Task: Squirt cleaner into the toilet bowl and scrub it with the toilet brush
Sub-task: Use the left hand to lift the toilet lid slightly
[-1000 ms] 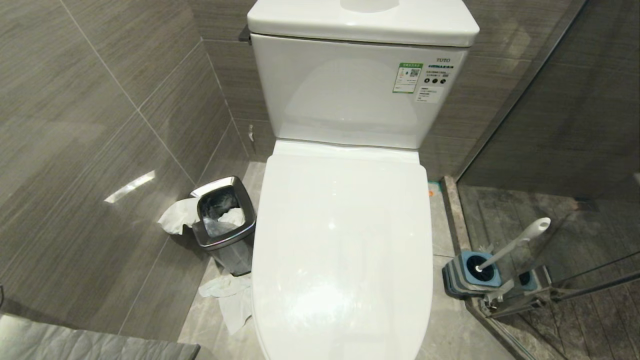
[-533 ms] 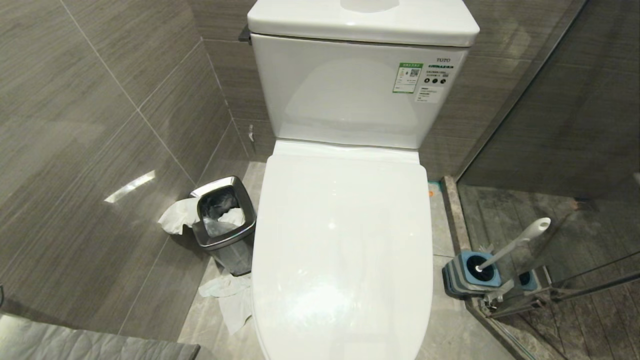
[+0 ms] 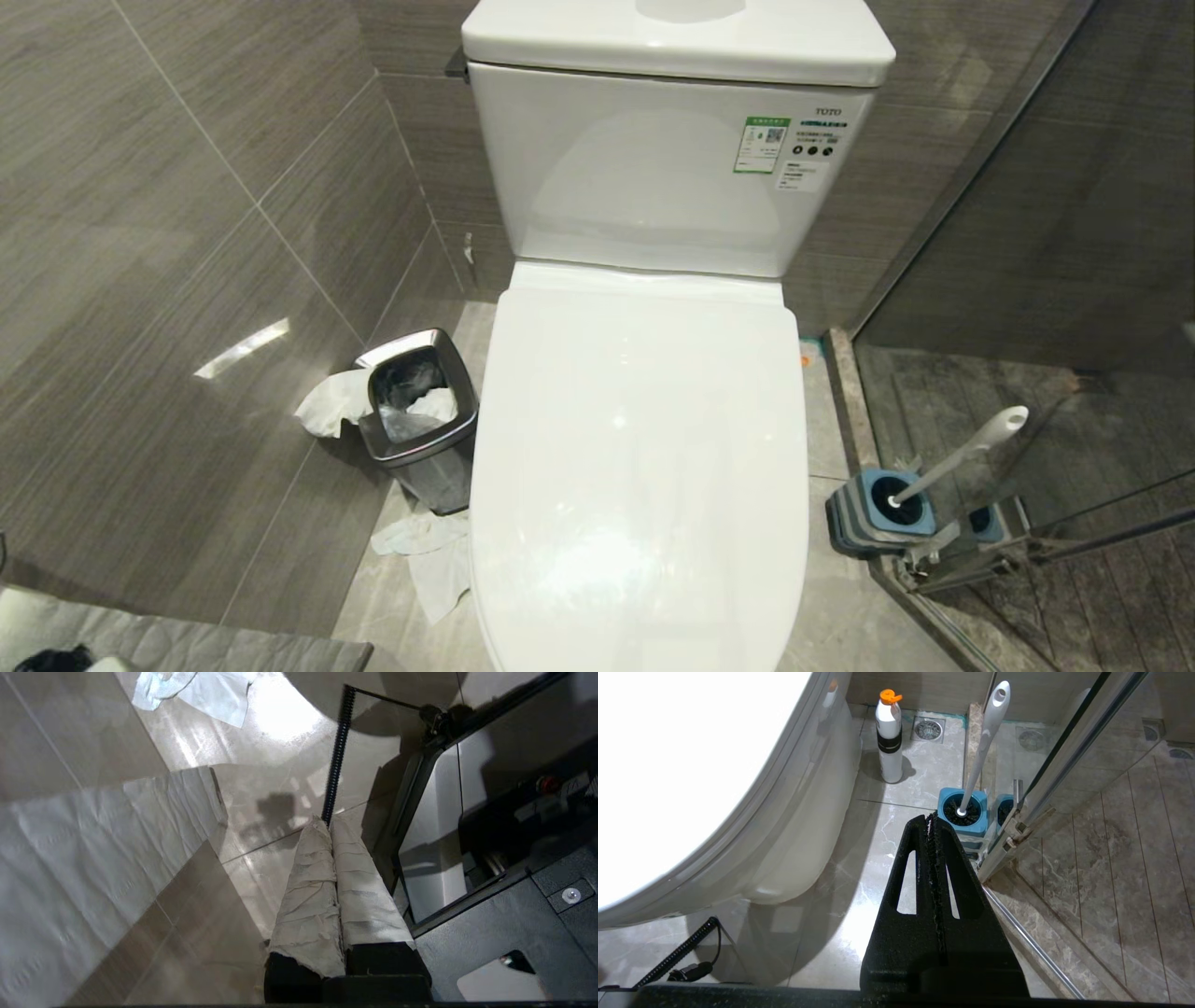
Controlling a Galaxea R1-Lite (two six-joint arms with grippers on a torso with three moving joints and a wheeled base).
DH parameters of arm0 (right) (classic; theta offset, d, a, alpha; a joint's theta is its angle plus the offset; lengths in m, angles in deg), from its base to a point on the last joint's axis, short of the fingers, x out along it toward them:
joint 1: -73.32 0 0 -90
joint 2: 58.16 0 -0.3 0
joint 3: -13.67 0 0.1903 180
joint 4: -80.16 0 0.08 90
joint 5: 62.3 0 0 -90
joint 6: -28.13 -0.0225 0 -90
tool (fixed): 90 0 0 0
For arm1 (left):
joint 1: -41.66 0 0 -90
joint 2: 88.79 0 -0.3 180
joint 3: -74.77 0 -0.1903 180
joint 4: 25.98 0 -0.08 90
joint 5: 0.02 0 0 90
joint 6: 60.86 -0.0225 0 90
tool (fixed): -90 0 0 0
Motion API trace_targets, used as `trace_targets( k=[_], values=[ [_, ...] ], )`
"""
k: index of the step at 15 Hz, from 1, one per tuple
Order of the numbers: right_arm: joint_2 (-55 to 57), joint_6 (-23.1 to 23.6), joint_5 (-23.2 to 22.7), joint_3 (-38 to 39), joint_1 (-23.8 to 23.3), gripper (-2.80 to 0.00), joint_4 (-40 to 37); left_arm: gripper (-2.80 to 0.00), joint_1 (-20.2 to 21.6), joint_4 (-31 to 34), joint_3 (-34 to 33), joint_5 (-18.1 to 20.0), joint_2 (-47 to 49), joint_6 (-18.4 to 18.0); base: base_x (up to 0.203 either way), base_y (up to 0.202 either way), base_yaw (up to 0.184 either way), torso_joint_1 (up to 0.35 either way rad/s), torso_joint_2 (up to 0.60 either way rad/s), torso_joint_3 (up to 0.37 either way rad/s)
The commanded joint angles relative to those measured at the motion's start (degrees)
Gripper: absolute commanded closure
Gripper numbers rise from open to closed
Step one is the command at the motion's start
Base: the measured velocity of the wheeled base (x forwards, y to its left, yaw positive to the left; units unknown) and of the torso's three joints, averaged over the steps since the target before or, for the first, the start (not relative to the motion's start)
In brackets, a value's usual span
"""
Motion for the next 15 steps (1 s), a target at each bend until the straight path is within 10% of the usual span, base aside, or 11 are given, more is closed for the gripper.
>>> trace_targets(
  k=[1,15],
  values=[
    [0.05,-0.02,-0.05,0.0,0.0,0.0,0.04,0.0,-6.3,-0.77,1.63,-3.61,5.55,0.41,0.0,0.0,0.0,0.0,0.0,0.0],
    [0.05,-0.02,-0.01,0.0,0.0,0.0,0.04,0.0,-10.22,-6.06,14.42,-6.11,15.23,1.81,0.0,0.0,0.0,0.0,0.0,0.0]
  ],
)
